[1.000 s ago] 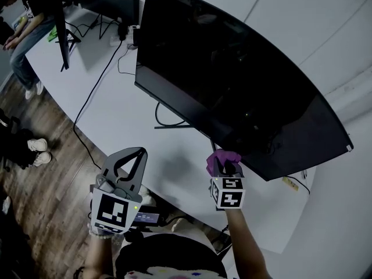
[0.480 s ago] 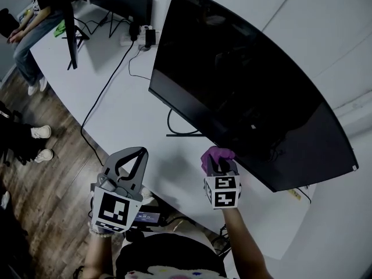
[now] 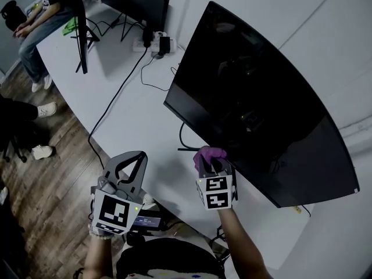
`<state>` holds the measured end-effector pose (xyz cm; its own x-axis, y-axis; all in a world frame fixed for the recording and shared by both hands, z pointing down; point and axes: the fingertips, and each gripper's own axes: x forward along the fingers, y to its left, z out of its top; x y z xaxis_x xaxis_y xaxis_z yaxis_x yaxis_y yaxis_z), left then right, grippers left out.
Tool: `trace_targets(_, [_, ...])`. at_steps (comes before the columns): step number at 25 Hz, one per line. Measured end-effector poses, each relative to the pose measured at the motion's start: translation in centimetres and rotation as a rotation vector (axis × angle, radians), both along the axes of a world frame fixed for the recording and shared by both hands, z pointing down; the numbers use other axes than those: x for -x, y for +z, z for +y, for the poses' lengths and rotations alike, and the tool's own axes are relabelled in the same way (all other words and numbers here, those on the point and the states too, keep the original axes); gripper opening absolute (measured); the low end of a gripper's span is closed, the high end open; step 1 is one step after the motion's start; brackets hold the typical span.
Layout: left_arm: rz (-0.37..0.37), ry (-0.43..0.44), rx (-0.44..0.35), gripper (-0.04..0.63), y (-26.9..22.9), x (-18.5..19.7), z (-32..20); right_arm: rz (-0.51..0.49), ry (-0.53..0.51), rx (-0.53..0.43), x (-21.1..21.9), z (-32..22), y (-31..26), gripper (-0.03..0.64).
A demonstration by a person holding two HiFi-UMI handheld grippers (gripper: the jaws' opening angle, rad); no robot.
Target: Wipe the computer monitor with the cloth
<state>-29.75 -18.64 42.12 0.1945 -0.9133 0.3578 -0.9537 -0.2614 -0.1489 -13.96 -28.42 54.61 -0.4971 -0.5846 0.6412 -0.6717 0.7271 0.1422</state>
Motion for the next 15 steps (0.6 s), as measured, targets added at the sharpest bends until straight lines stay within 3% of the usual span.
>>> trace_targets(15, [0.005,-0.037,0.016,0.006,1.4,5.2,-1.6,0.007,-0.154,-0.033,11.0,-2.5,-0.7,0.072])
